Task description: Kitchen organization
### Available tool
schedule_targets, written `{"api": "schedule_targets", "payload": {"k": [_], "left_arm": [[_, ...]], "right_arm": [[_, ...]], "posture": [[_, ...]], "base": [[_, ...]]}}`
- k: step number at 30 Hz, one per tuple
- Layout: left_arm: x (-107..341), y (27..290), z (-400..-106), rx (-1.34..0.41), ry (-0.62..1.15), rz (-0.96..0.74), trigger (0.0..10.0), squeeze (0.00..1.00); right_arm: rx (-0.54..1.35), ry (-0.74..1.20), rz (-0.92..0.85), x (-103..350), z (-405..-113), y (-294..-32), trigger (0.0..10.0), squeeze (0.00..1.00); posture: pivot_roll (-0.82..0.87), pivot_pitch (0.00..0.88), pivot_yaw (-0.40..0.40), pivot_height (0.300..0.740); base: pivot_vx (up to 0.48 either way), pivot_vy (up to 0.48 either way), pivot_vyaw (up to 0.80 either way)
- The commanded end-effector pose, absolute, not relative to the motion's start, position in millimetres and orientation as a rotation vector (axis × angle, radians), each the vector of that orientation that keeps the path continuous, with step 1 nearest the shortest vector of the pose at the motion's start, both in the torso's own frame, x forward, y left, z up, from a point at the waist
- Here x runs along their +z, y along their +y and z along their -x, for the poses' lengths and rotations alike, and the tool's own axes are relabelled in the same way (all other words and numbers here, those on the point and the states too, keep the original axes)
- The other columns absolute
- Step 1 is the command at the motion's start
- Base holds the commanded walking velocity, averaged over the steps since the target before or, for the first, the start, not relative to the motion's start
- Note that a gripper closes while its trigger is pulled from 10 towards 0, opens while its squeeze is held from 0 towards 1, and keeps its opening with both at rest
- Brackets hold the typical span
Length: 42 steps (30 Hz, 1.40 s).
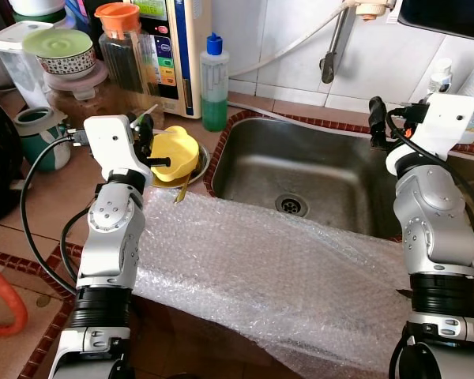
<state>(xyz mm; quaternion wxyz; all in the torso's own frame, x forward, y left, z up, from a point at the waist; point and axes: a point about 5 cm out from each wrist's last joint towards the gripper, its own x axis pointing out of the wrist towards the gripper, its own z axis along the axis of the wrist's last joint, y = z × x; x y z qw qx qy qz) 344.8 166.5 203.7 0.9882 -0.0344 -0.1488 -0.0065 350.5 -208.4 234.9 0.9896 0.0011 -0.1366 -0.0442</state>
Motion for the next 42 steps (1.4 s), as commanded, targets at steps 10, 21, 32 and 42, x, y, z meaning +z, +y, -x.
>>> {"api": "schedule_targets", "payload": {"k": [10,21,32,42], "left_arm": [[219.9,173.1,-350.5,-0.009,-0.346,0.035,10.0,0.00],[217.2,172.8,-346.2,0.004,-0.343,0.044,10.0,0.00],[215.3,169.5,-346.4,-0.003,-0.338,0.051,10.0,0.00],[207.1,172.2,-338.6,-0.017,-0.315,0.032,10.0,0.00]], "right_arm": [[-0.036,-0.305,0.014,245.9,-357.9,-198.9,10.0,0.19],[-0.018,-0.319,-0.032,243.2,-352.9,-196.8,0.0,0.00],[-0.035,-0.321,-0.017,241.1,-348.5,-200.7,0.0,0.00],[0.030,-0.172,0.064,209.5,-335.9,-202.7,10.0,0.88]], "posture": [[0.06,0.047,0.009,0.740],[0.05,0.064,0.013,0.740],[0.04,0.061,0.021,0.740],[0.04,0.054,0.032,0.740]], "base": [[0.000,0.000,0.00],[0.000,0.000,0.00],[0.000,0.000,0.00],[0.000,0.000,0.00]]}}
